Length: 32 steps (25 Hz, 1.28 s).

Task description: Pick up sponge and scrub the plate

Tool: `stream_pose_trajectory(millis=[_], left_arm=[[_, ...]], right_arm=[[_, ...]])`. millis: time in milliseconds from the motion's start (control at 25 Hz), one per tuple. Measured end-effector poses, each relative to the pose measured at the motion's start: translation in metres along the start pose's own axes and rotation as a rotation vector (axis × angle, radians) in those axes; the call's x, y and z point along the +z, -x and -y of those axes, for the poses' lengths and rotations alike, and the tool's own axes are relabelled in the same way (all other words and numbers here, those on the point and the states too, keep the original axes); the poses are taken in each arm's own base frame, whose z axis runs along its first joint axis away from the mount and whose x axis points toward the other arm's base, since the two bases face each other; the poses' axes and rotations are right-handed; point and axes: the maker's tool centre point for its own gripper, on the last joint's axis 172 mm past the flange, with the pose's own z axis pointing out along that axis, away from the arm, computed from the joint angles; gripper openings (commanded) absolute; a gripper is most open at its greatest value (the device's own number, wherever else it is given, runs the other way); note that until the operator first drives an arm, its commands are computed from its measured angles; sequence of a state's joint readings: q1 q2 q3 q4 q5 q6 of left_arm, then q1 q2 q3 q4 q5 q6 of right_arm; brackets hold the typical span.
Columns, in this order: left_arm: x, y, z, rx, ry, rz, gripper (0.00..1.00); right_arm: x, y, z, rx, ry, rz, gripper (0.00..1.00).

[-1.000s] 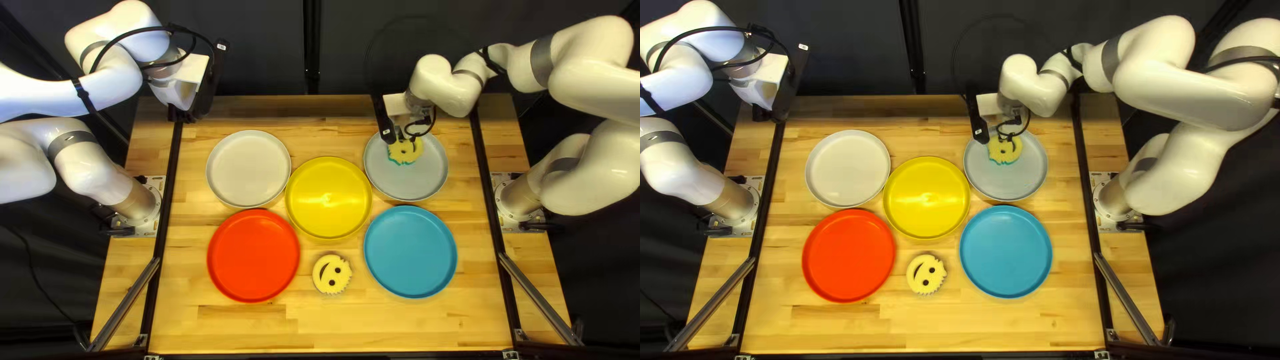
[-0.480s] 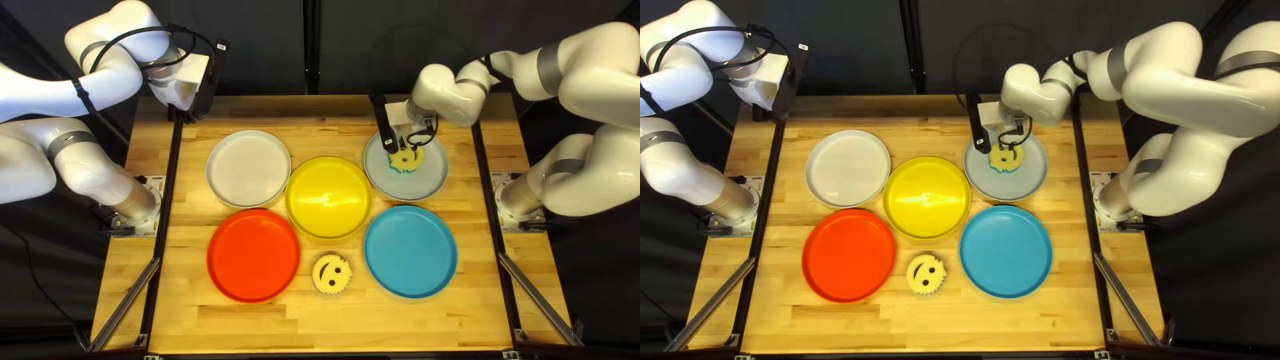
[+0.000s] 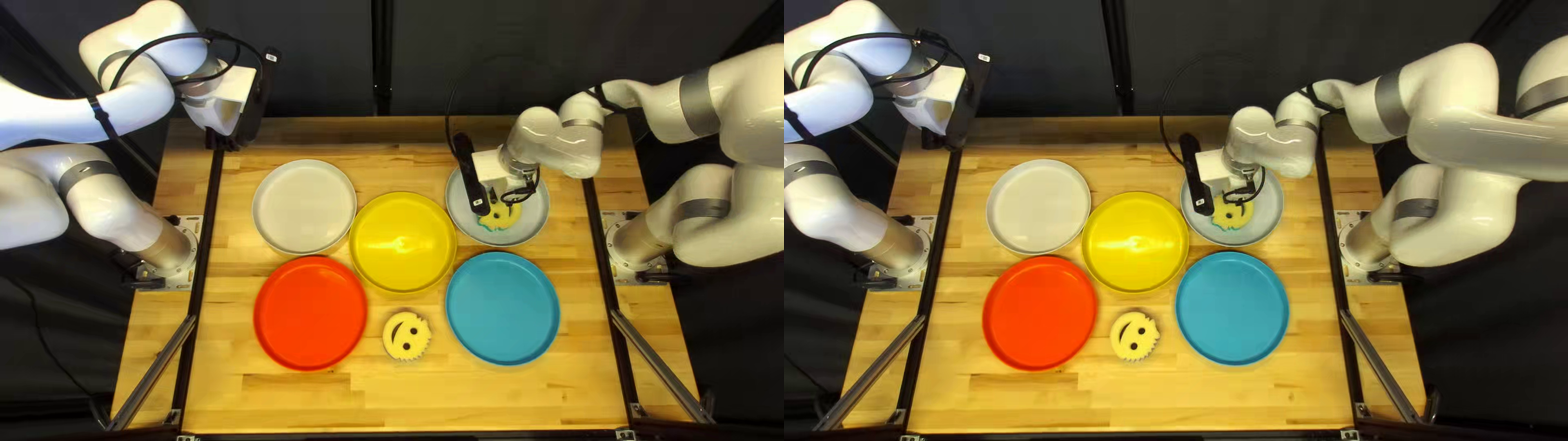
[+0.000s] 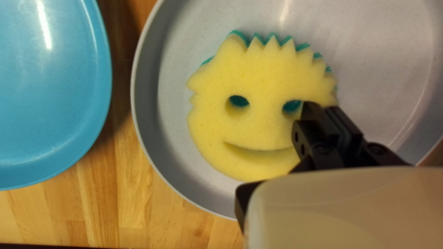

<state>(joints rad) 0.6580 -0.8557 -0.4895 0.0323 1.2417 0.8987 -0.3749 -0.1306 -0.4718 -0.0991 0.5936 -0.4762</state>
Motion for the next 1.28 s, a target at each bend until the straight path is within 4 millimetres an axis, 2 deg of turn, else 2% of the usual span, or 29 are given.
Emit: stream_pose_trajectory(millis=[320,480,640,1040,1160,1280], left_arm=[[0.0,0.0,0.0,0.0,0.0,0.0,1.0],[0.0,0.0,0.0,0.0,0.0,0.0,1.0],[0.0,0.0,0.0,0.0,0.0,0.0,1.0],[0.0,0.0,0.0,0.0,0.0,0.0,1.0],[0.0,0.0,0.0,0.0,0.0,0.0,1.0],[0.0,0.0,0.0,0.0,0.0,0.0,1.0]], right_arm=[[0.014,0.002,-0.052,0.034,-0.038,0.006,0.0],[0.015,0.002,-0.063,0.049,-0.057,0.006,0.0],[0.014,-0.006,-0.053,0.044,-0.059,0.004,0.0],[0.005,-0.033,-0.005,0.004,-0.015,-0.003,0.0],[0.005,-0.036,0.0,-0.007,-0.004,-0.005,0.0],[0.007,-0.035,-0.005,-0.009,-0.001,-0.003,0.0]])
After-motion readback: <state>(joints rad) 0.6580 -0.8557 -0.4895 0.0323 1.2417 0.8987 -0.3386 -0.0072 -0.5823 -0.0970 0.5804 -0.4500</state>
